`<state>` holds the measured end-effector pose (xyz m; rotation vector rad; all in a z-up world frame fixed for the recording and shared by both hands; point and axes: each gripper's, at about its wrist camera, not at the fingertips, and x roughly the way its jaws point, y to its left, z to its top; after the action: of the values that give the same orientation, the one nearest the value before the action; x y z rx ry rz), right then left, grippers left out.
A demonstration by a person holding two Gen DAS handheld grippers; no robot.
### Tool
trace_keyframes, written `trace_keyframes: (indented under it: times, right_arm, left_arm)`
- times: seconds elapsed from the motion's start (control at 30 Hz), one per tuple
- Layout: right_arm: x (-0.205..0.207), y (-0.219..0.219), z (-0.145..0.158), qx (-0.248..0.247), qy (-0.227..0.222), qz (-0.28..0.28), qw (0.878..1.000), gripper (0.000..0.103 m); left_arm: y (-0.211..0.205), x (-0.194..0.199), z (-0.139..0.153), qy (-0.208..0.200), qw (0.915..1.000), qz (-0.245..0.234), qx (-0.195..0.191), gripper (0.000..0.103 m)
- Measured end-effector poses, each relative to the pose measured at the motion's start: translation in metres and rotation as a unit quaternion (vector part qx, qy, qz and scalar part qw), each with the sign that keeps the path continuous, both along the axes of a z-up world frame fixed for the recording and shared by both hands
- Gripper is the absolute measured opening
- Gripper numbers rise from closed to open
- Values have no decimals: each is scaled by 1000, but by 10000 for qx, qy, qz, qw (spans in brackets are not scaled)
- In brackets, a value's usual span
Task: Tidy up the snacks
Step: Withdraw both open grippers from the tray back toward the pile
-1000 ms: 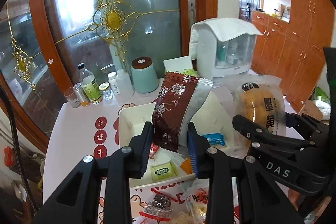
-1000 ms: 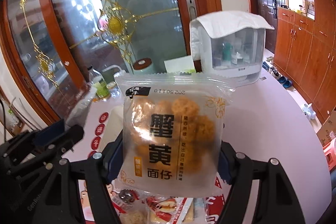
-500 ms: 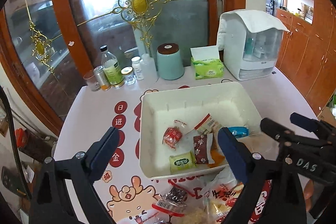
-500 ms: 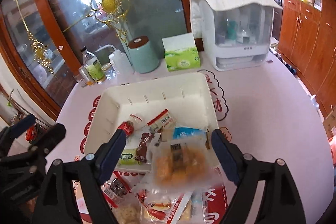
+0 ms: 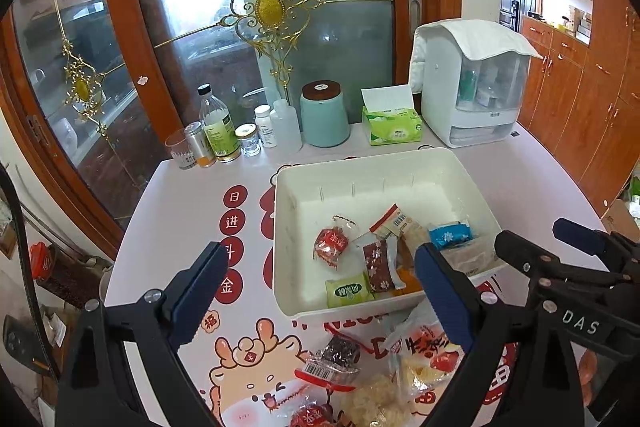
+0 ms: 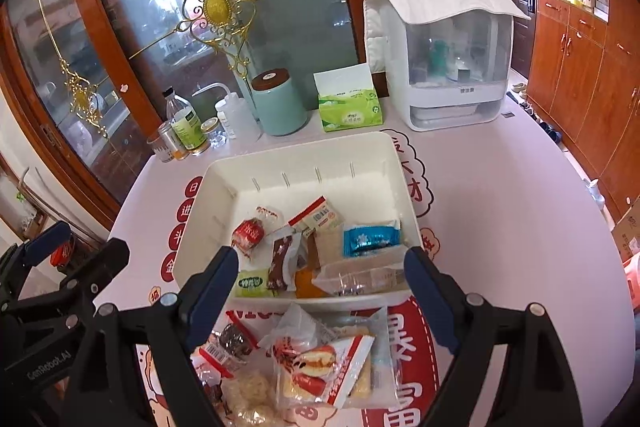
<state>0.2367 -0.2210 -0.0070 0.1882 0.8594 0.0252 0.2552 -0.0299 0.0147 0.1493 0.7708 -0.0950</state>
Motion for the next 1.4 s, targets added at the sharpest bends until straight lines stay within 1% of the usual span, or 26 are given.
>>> trace_keyframes:
  times: [0.37, 0.8, 0.9, 1.13, 1.3, 1.4]
  right_arm:
    - [-41, 1, 6, -146, -84, -200, 9997, 86]
    - [-97, -1, 12, -625, -192, -504, 9966, 86]
    - [-108, -3, 13, -632, -245, -571, 9961, 86]
    - [-128, -9, 8, -421, -245, -608, 9970, 86]
    - [-139, -4, 1, -459, -185, -529, 9974, 86]
    - [-146, 1, -6, -484, -118, -444, 9978, 86]
  left_arm:
    - [9, -35, 5, 8, 9999, -134, -78, 94]
    - [15, -75, 7, 29, 9993, -318, -219, 94]
    - [16, -82, 6, 42, 9991, -346, -228, 94]
    - [23, -97, -2, 132, 9990, -351, -259, 94]
    - [28, -105, -11, 208, 9989, -326, -283, 94]
    - [32, -110, -19, 247, 9989, -311, -235, 94]
